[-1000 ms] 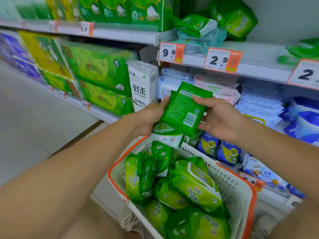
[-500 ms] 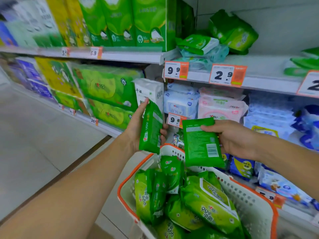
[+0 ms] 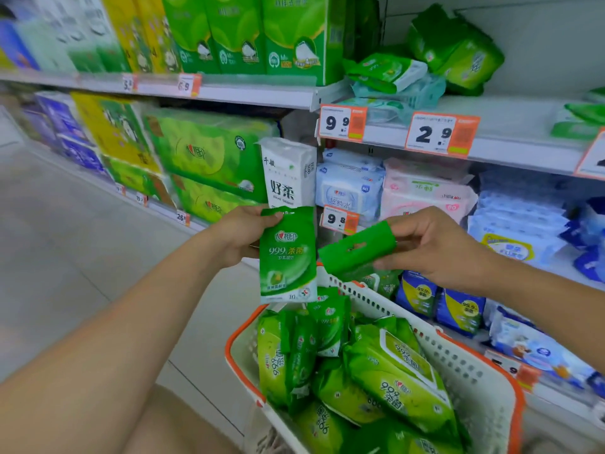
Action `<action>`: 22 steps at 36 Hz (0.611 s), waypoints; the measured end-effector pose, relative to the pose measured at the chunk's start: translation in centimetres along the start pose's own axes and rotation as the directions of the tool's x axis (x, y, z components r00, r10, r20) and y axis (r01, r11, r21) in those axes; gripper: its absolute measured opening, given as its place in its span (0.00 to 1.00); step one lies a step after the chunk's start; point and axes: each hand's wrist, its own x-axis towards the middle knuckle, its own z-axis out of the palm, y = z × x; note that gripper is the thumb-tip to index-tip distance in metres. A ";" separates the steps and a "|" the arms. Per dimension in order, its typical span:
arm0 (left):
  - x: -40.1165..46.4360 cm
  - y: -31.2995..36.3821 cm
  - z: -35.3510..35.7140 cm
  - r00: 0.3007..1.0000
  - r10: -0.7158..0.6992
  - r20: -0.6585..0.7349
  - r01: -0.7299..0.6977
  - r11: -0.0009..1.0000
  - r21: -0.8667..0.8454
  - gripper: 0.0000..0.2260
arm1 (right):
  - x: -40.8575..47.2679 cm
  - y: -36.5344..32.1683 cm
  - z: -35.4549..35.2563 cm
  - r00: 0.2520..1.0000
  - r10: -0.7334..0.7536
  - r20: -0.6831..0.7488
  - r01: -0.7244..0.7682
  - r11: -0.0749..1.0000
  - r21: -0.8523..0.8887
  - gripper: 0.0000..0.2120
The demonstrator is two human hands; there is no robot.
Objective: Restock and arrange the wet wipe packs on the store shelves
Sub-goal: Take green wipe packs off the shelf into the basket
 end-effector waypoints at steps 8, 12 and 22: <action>0.2 0.0 1.1 0.997 -0.018 0.072 0.015 0.999 0.041 0.06 | 0.7 2.7 0.7 0.939 0.344 0.005 -0.278 0.752 0.597 0.23; 0.5 0.4 1.9 0.992 -0.007 0.129 -0.002 0.998 0.064 0.08 | 1.5 3.0 -0.9 0.937 0.255 0.238 -0.345 0.572 0.744 0.15; 0.5 -0.3 2.0 0.961 -0.133 0.241 0.064 0.959 0.277 0.07 | 2.1 2.8 -1.6 0.852 0.393 0.346 -0.524 0.654 0.546 0.21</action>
